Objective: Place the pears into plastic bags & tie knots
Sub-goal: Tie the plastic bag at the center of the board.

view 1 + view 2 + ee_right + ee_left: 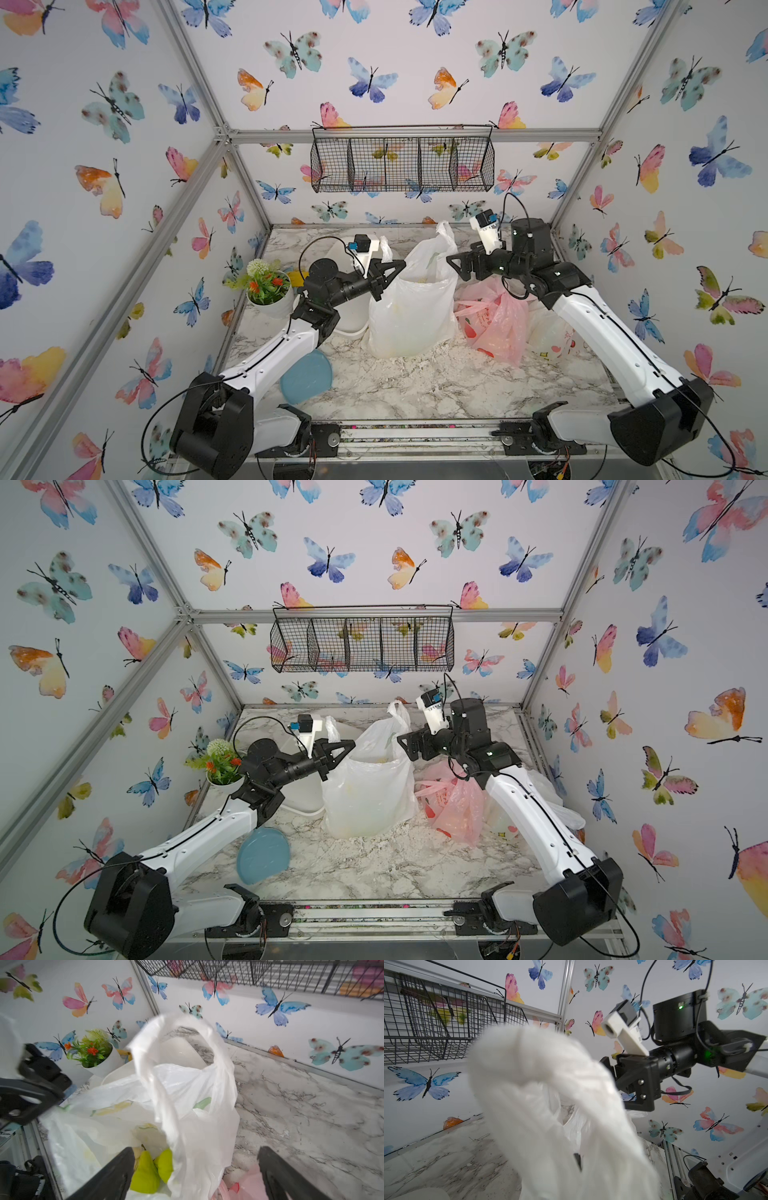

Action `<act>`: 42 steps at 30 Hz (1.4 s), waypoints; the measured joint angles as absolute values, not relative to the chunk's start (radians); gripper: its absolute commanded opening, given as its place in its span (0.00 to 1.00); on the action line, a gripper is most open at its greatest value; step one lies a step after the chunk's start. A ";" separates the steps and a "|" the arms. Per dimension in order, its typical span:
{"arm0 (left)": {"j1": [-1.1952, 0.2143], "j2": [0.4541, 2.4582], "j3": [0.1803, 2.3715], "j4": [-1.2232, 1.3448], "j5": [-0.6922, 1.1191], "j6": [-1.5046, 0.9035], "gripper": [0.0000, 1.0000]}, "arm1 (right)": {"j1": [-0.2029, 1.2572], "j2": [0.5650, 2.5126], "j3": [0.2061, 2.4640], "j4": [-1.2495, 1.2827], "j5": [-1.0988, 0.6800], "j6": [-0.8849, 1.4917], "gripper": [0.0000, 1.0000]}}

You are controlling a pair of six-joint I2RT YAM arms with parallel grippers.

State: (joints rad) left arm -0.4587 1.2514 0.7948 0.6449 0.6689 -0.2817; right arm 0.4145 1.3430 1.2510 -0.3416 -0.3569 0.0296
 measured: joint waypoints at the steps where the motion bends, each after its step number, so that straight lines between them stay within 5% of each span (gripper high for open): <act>1: -0.458 1.250 0.795 0.643 0.671 -0.282 0.00 | 0.409 1.359 1.225 -0.301 -0.367 0.024 0.98; 14: -0.455 1.234 0.821 0.596 0.739 -0.282 0.00 | 0.309 1.605 1.188 0.110 -0.837 0.022 0.93; 18: -0.451 1.233 0.821 0.583 0.747 -0.283 0.00 | 0.308 1.642 1.209 0.145 -0.939 0.028 0.65; 24: -0.429 1.239 0.860 0.496 0.748 -0.288 0.00 | 0.308 1.620 1.151 0.264 -0.969 0.101 0.03; 32: -0.389 1.383 1.139 0.118 0.768 -0.202 0.00 | 0.340 1.433 1.005 0.324 -0.805 0.207 0.03; 42: -0.395 1.567 1.336 -0.295 0.876 0.010 0.07 | 0.642 1.316 1.123 -0.001 -0.411 0.020 0.03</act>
